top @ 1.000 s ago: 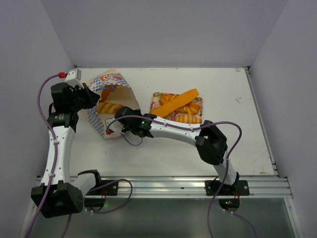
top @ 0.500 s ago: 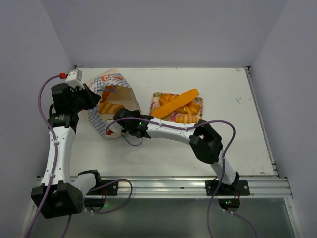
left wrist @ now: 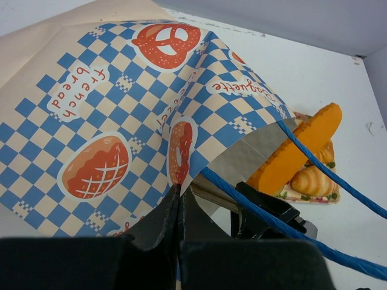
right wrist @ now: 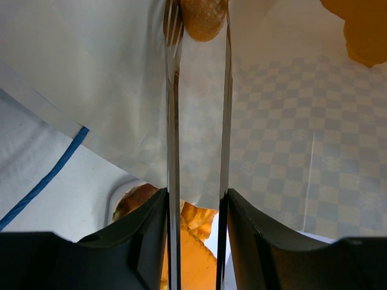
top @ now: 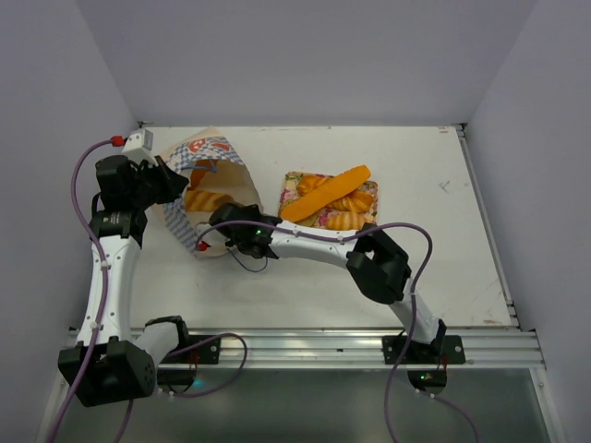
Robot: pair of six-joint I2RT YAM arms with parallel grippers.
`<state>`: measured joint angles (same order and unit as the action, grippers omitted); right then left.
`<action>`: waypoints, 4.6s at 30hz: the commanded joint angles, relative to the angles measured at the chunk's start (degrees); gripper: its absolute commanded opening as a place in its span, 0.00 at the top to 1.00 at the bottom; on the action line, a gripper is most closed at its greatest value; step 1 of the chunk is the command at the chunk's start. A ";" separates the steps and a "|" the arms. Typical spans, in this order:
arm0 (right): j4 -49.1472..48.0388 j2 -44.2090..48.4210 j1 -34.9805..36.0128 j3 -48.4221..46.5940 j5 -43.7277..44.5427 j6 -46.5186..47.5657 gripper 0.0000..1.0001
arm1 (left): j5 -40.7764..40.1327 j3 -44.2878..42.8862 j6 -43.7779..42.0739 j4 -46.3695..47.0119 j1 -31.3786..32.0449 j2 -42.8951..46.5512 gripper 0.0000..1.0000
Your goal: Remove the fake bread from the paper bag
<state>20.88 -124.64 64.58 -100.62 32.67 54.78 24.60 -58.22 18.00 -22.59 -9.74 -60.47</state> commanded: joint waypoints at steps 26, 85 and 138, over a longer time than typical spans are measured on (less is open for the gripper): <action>5.74 1.32 0.02 -3.18 -0.76 -4.16 0.82 | 1.42 1.70 1.16 3.52 -0.46 0.97 1.00; 8.38 17.59 3.10 10.18 -4.01 -8.46 0.57 | 3.79 3.11 1.16 2.90 -0.37 1.84 1.00; -0.32 13.28 3.98 12.11 5.39 -5.92 0.53 | 3.88 1.61 5.73 3.60 -0.46 2.99 1.00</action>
<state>23.59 -113.95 69.32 -88.36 35.27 48.12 27.46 -55.40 22.02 -20.49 -9.74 -58.83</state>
